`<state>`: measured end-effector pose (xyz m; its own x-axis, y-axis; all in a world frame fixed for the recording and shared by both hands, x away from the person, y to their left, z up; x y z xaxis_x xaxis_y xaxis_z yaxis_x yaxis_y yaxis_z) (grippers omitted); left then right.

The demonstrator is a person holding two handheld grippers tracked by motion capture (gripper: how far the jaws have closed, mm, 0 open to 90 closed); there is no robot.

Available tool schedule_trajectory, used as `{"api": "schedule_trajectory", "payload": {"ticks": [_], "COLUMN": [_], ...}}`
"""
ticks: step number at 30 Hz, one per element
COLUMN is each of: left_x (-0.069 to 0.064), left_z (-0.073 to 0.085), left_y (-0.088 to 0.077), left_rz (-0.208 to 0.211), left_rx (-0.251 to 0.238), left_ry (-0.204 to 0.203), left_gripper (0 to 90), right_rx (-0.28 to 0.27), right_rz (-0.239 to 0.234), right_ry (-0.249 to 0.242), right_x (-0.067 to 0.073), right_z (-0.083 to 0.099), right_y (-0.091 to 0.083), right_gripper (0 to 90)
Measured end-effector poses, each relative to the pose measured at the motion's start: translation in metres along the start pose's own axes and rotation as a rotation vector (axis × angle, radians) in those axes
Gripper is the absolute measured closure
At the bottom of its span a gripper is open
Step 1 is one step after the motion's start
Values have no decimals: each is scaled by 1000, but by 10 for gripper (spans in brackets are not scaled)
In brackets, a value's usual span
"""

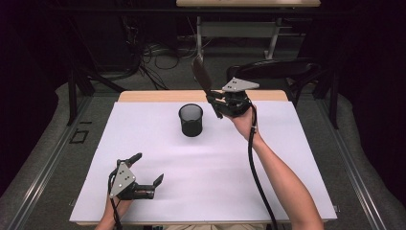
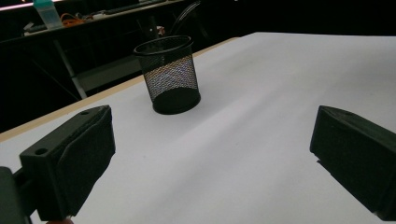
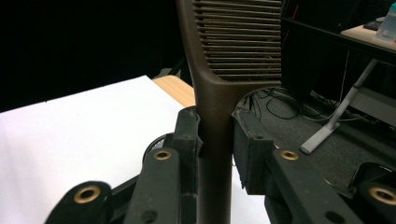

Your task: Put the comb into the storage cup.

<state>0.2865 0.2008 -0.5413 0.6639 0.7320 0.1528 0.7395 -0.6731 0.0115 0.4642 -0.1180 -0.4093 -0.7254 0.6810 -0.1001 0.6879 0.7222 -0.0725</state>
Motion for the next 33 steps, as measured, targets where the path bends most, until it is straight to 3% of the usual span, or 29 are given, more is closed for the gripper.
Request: {"api": "schedule_trajectory", "payload": {"ticks": [9, 33], "left_x": [1, 1], "left_z": [1, 0], "left_y": [1, 0], "left_rz": [-3, -1], "left_rx": [6, 3], "left_ry": [3, 6], "left_gripper": [1, 1], "right_rx": [-44, -86], "right_rz": [-4, 25], "right_ry": [28, 34], "right_x": [-4, 0], "right_z": [2, 7], "right_y": [9, 39], "right_gripper": [727, 726]}}
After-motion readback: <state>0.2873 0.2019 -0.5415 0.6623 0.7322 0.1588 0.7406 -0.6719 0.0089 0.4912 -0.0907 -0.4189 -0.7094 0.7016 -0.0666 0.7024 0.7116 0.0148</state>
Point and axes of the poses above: each handheld gripper's, and its own axes: y roughly forward along the jaws, z roughly out of its underside, x roughly to its left, the point moved 2 cm from there along y, roughly forward along the jaws, and after that the axes turned 14 degrees about -x, right-handed, at the moved point
